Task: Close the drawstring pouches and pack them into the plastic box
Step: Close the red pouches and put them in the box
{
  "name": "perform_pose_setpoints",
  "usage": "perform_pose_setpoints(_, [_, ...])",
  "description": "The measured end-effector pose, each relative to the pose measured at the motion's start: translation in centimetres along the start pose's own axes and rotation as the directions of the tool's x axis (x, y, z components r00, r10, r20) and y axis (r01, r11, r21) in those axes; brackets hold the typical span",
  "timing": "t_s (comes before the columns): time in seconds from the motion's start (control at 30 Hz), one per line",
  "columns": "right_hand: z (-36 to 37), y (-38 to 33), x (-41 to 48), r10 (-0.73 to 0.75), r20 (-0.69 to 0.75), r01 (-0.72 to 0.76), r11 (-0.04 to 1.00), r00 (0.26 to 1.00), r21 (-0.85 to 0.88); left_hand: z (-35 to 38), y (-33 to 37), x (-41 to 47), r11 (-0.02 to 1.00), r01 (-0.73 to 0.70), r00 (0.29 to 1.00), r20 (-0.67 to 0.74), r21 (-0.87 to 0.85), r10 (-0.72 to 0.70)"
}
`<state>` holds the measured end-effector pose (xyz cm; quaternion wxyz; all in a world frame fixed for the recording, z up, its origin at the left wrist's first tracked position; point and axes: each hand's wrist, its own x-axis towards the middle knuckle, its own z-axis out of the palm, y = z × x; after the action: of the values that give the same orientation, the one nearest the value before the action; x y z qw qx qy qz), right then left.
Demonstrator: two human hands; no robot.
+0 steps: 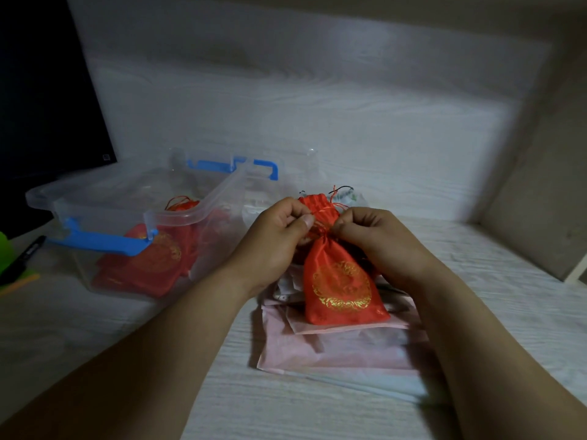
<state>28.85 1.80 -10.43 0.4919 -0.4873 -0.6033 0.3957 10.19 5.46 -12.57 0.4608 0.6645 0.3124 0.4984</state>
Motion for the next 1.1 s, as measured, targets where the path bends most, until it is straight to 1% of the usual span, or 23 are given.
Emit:
perform_pose_setpoints(0.07, [0.0,0.0,0.0,-0.009,-0.001,0.009,1.000,1.000,0.030,0.2,-0.1,0.1,1.000,-0.004,1.000,-0.022,-0.025,0.003])
perform_pose_setpoints(0.2, [0.0,-0.1,0.0,-0.009,-0.008,0.009,0.999,1.000,0.048,0.5,0.0,0.1,0.990,-0.029,0.999,-0.042,-0.136,0.024])
perform_pose_setpoints(0.4, [0.1,-0.3,0.1,-0.021,-0.023,0.023,0.991,1.000,0.129,0.8,-0.2,0.2,0.986,-0.056,0.992,-0.120,-0.154,0.038])
perform_pose_setpoints(0.53, [0.0,-0.1,-0.1,0.021,-0.015,-0.018,0.989,1.000,0.148,0.7,-0.4,0.3,0.982,-0.046,0.990,-0.141,-0.181,0.020])
perform_pose_setpoints(0.6, [0.1,-0.1,-0.2,0.038,-0.010,-0.036,0.992,0.999,0.117,0.7,-0.5,0.3,0.987,-0.045,0.987,-0.158,-0.151,0.021])
perform_pose_setpoints(0.77, [0.7,-0.9,-0.8,0.067,0.086,-0.070,0.997,0.994,0.032,0.5,-1.6,0.7,0.998,-0.046,0.951,-0.308,-0.047,0.029])
perform_pose_setpoints(0.93, [0.8,-2.8,-1.3,0.111,0.208,-0.082,0.986,0.972,-0.146,0.0,-1.2,1.0,0.996,-0.064,0.906,-0.421,-0.061,0.032])
perform_pose_setpoints(0.97, [0.9,-3.0,-1.2,0.121,0.206,-0.085,0.981,0.971,-0.175,-0.1,-1.0,1.0,0.994,-0.063,0.905,-0.425,-0.089,0.020])
perform_pose_setpoints(1.03, [1.1,-3.8,-0.9,0.104,0.137,-0.079,0.981,0.985,-0.178,-0.1,-0.9,0.9,0.984,-0.026,0.911,-0.409,-0.175,-0.049])
perform_pose_setpoints(1.1, [1.6,-5.2,-0.3,0.054,0.048,-0.050,0.996,0.997,-0.079,-0.3,-1.7,1.1,0.978,0.034,0.920,-0.376,-0.207,-0.111])
